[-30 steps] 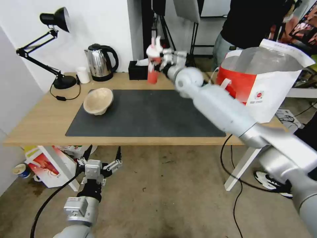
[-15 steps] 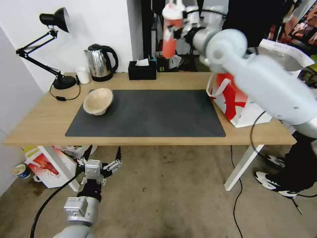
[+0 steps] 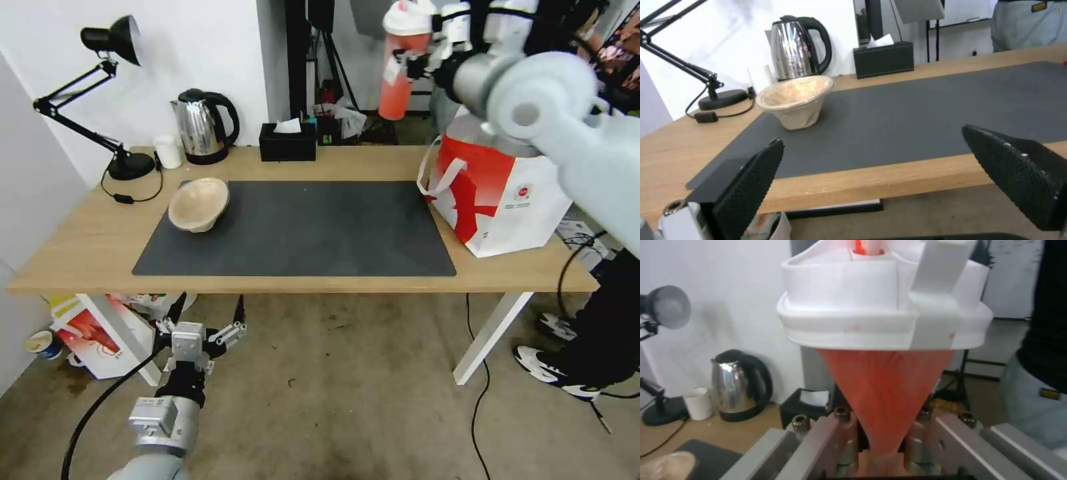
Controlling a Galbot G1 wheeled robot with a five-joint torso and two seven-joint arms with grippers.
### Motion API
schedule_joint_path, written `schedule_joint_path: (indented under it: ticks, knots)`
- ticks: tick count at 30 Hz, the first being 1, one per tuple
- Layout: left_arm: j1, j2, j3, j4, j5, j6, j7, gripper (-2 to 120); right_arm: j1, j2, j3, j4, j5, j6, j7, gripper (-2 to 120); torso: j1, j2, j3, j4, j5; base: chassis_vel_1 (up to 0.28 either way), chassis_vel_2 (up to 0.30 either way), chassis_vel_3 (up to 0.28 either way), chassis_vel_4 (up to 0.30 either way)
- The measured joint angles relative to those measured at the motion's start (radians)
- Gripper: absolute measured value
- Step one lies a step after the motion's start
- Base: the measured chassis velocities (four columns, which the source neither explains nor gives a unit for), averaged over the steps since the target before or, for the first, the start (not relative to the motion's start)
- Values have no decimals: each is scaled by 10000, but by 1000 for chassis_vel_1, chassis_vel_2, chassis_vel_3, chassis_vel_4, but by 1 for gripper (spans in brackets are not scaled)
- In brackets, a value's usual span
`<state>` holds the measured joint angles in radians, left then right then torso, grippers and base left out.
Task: Pick up the trash from the table and place it into the takeout bag.
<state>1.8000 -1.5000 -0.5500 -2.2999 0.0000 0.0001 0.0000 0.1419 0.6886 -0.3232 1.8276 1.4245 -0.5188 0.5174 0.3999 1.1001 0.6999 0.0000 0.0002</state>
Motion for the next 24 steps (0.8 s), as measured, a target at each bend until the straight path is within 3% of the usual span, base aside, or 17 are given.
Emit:
schedule_joint_path:
  ticks: [2, 9, 24]
  knots:
    - [0, 0, 0, 0, 0, 0, 0, 100, -640, -553, 619, 312, 13, -88, -38, 7, 1, -1, 0, 1, 1, 0, 0, 0, 0]
    - [0, 0, 0, 0, 0, 0, 0, 100, -1675, -1444, 1645, 576, 6, -110, -337, 7, 0, 0, 0, -1, -3, 0, 0, 0, 0]
    - [0, 0, 0, 0, 0, 0, 0, 100, -1970, -1978, 2271, -676, -48, 226, -847, 7, 0, 0, 1, 0, -1, 0, 0, 0, 0]
